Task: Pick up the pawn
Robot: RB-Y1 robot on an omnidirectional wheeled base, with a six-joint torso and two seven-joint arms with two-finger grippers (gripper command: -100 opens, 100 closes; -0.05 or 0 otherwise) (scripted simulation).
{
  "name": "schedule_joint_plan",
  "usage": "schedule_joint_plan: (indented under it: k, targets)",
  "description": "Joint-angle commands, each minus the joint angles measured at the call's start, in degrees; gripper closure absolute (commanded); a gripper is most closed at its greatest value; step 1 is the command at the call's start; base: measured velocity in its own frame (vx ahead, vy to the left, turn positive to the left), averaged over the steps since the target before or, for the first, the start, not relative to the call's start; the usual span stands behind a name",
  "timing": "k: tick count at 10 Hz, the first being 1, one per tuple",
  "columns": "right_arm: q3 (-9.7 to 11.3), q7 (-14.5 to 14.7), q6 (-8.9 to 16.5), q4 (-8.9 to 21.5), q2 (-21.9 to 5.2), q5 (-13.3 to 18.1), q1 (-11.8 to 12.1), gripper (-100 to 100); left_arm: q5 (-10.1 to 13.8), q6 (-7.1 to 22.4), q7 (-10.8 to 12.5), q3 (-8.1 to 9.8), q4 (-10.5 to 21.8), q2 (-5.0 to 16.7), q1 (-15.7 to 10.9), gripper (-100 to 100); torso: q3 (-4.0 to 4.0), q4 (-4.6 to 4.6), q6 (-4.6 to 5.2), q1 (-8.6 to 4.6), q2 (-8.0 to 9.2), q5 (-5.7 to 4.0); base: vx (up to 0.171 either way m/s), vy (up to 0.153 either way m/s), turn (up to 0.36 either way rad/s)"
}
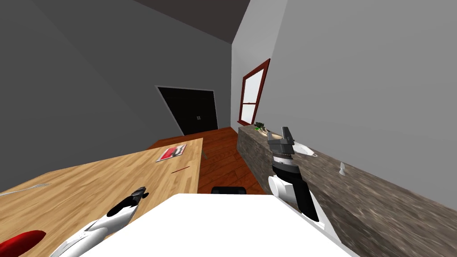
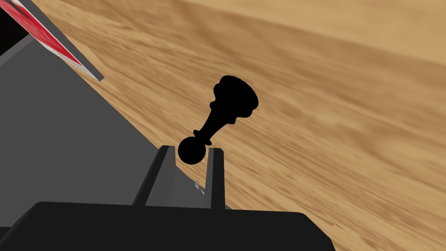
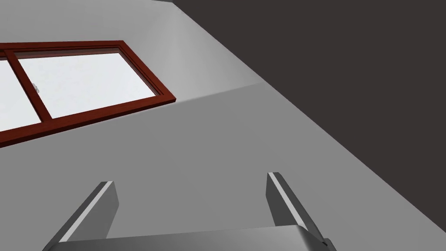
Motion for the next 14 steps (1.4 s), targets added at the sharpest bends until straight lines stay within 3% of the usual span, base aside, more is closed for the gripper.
schedule_joint_plan:
  k: [1, 2, 3, 4, 6, 7, 8, 9, 11, 14]
  targets:
    - [0.0, 0.0, 0.0, 0.0, 0.0, 0.0, 0.0, 0, 2.86, -2.25, -0.36, -1.84, 0.17, 0.72, 2.86, 100, 0.0, 0.0, 0.0, 0.0, 0.0, 0.0, 0.038, -0.007, -0.152]
    - [0.0, 0.0, 0.0, 0.0, 0.0, 0.0, 0.0, 0, 4.5, -2.25, -0.36, -1.84, 0.17, 0.72, 3.13, 100, -0.03, -0.04, -0.03, 0.04, -0.04, 0.09, 0.047, -0.01, -0.063]
    - [0.0, 0.0, 0.0, 0.0, 0.0, 0.0, 0.0, 0, 4.5, -2.25, -0.36, -1.84, 0.17, 0.72, 3.13, 100, -0.06, -0.05, -0.05, 0.05, -0.07, 0.11, 0.023, -0.011, 0.015]
    - [0.0, 0.0, 0.0, 0.0, 0.0, 0.0, 0.0, 0, 7.17, -3.98, -0.84, -3.31, -0.57, 1.39, 5.59, 100, -0.03, -0.04, -0.06, 0.05, -0.02, 0.12, 0.043, -0.02, -0.137]
    - [0.0, 0.0, 0.0, 0.0, 0.0, 0.0, 0.0, 0, 8.69, -3.98, -0.84, -3.31, -0.57, 1.39, 6.57, 100, -0.06, -0.05, -0.05, 0.03, -0.09, 0.11, 0.041, -0.012, -0.032]
    - [0.0, 0.0, 0.0, 0.0, 0.0, 0.0, 0.0, 0, 10.77, -5.71, -1.31, -4.78, -1.31, 2.05, 9.41, 100, -0.04, -0.05, -0.08, 0.06, -0.04, 0.11, 0.054, -0.018, -0.132]
    - [0.0, 0.0, 0.0, 0.0, 0.0, 0.0, 0.0, 0, 12.66, -5.71, -1.31, -4.78, -1.31, 2.05, 10.02, 100, -0.07, -0.05, -0.02, 0.05, -0.1, 0.11, 0.051, -0.012, -0.073]
    - [0.0, 0.0, 0.0, 0.0, 0.0, 0.0, 0.01, 0, 14.4, -7.44, -1.78, -6.26, -2.05, 2.72, 11.78, 100, -0.07, -0.05, -0.05, 0.04, -0.1, 0.1, 0.067, -0.017, -0.12]
    - [0.0, 0.0, 0.0, 0.0, 0.0, 0.0, 0.01, 0, 17.07, -7.44, -1.78, -6.26, -2.05, 2.72, 13.47, 100, -0.1, -0.06, -0.03, 0.02, -0.15, 0.08, 0.047, -0.01, -0.036]
    - [0.0, 0.0, 0.0, 0.0, 0.0, 0.0, 0.01, 0, 22.85, -10.9, -2.73, -9.2, -3.53, 4.05, 19.47, 100, -0.05, -0.05, -0.08, 0.03, -0.05, 0.09, 0.053, -0.016, -0.109]
